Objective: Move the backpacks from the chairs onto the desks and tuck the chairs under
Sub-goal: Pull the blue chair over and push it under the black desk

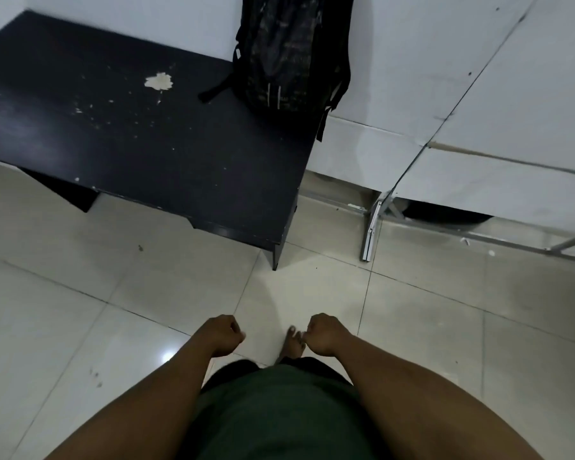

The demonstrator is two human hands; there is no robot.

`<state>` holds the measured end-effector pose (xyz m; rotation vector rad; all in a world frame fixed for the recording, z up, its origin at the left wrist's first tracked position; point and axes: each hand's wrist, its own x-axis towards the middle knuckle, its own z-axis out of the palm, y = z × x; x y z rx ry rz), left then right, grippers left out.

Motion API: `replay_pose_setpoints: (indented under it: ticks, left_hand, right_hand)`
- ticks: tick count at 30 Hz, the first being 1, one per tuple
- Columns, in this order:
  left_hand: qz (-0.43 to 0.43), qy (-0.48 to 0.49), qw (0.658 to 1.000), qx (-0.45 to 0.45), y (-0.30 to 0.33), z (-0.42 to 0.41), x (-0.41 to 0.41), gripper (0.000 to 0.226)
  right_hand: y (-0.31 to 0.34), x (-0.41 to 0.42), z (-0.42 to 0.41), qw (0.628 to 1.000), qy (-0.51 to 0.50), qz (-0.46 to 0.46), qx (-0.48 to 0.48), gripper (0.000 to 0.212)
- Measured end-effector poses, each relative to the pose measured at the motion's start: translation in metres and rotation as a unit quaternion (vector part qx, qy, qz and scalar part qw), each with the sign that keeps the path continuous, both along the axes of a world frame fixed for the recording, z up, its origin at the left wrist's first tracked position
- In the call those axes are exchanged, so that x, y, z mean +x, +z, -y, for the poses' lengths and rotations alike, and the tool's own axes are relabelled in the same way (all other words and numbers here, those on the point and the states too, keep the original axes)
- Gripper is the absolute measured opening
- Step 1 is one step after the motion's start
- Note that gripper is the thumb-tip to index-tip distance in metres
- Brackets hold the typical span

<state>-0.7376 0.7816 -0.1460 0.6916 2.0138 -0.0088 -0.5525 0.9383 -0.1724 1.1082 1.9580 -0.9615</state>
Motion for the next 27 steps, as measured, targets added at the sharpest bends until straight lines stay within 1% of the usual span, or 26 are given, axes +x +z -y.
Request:
replay_pose_setpoints:
  ticks: [6, 11, 17, 20, 23, 27]
  left_hand:
    - [-0.024, 0.018, 0.998, 0.055, 0.012, 0.017, 0.019, 0.030]
    - [-0.016, 0.021, 0.996, 0.086, 0.016, 0.049, 0.057, 0.028]
    - [0.002, -0.027, 0.999, 0.040, 0.007, 0.120, 0.118, 0.033]
    - [0.012, -0.046, 0.999, 0.002, 0.005, 0.151, 0.141, 0.038]
    - [-0.007, -0.030, 1.000, -0.002, 0.008, 0.167, 0.153, 0.041]
    - [-0.041, 0.020, 0.999, 0.028, 0.020, 0.175, 0.176, 0.038]
  right_hand:
    - [0.014, 0.007, 0.021, 0.997, -0.026, -0.050, 0.045, 0.037]
    - [0.017, 0.034, 0.068, 0.996, -0.036, -0.062, 0.059, 0.035]
    - [0.011, 0.097, 0.134, 0.999, -0.025, -0.037, 0.031, 0.032]
    - [0.008, 0.133, 0.152, 1.000, -0.002, -0.008, 0.029, 0.040]
    - [0.014, 0.160, 0.157, 0.999, 0.017, 0.003, 0.038, 0.045]
    - [0.028, 0.184, 0.158, 0.997, 0.030, -0.025, 0.072, 0.039]
